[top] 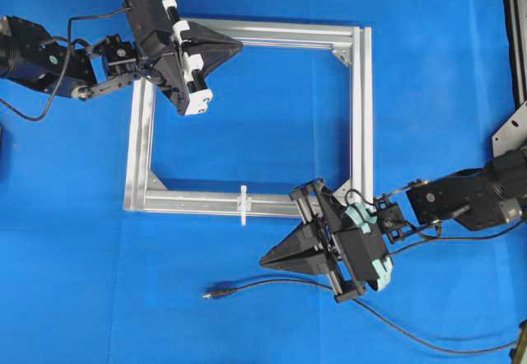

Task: Insert the wire through the string loop located in the center.
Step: 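Open the right gripper and move it toward the black USB cable plug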

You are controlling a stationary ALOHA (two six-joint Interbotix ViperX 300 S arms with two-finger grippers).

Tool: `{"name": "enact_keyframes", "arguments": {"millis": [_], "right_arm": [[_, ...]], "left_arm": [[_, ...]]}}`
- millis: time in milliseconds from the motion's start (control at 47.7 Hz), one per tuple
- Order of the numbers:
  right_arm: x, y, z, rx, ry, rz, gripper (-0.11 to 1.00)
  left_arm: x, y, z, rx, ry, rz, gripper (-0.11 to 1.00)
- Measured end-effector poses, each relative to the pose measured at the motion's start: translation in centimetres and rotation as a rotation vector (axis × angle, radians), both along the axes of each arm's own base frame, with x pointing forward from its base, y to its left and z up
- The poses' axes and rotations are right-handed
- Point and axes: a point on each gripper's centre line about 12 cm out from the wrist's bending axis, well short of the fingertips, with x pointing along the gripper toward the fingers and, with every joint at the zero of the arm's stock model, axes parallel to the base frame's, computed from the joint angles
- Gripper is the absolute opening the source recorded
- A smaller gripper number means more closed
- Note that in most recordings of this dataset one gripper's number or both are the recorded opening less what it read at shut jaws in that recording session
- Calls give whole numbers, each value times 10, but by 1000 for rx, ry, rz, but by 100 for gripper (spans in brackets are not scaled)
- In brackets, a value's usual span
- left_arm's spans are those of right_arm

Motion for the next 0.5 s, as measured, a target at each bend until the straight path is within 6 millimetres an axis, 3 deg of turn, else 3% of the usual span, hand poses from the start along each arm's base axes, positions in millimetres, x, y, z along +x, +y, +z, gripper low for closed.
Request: {"name": "enact_keyframes", "arguments": {"millis": [210,503], "right_arm": [[-1,6,18,55,-13,3,-5],[-3,10,19,102,10,1,-3]], "left_arm": [[1,-2,1,9,1,-16,0],[0,-2,1,3,0,-14,0]]}}
